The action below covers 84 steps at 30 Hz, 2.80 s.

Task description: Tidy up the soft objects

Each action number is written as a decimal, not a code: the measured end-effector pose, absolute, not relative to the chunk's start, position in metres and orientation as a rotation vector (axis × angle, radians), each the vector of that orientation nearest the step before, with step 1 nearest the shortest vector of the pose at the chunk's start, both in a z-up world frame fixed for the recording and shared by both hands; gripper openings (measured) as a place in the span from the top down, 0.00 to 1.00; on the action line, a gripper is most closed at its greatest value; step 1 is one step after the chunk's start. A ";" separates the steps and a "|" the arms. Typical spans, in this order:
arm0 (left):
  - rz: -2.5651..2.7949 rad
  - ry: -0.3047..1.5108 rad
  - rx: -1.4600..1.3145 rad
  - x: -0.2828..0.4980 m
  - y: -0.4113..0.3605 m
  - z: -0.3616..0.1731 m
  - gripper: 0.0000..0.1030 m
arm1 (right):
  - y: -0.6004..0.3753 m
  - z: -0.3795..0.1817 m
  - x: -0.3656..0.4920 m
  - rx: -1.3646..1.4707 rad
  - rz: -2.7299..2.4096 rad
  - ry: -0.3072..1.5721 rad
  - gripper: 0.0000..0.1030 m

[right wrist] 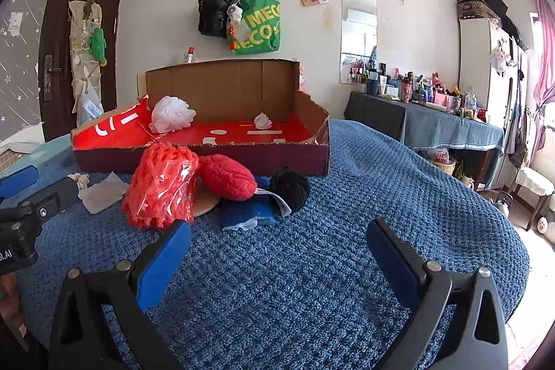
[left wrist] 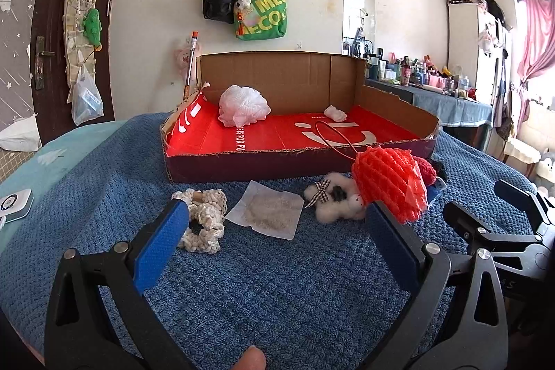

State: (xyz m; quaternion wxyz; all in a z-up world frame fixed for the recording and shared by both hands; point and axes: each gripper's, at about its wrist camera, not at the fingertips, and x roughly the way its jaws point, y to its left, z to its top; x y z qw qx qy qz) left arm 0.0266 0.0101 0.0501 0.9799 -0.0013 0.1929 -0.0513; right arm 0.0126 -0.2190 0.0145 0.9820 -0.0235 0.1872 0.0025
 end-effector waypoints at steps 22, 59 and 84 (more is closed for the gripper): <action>-0.124 0.433 -0.023 0.037 0.018 0.060 0.00 | -0.214 0.025 0.023 -0.083 0.019 0.406 0.00; -0.256 0.840 0.004 0.120 0.077 0.042 0.47 | -0.281 0.039 0.127 0.103 0.210 0.781 0.28; -0.276 0.784 -0.010 0.110 0.082 0.065 0.68 | -0.272 0.063 0.119 0.136 0.313 0.724 0.72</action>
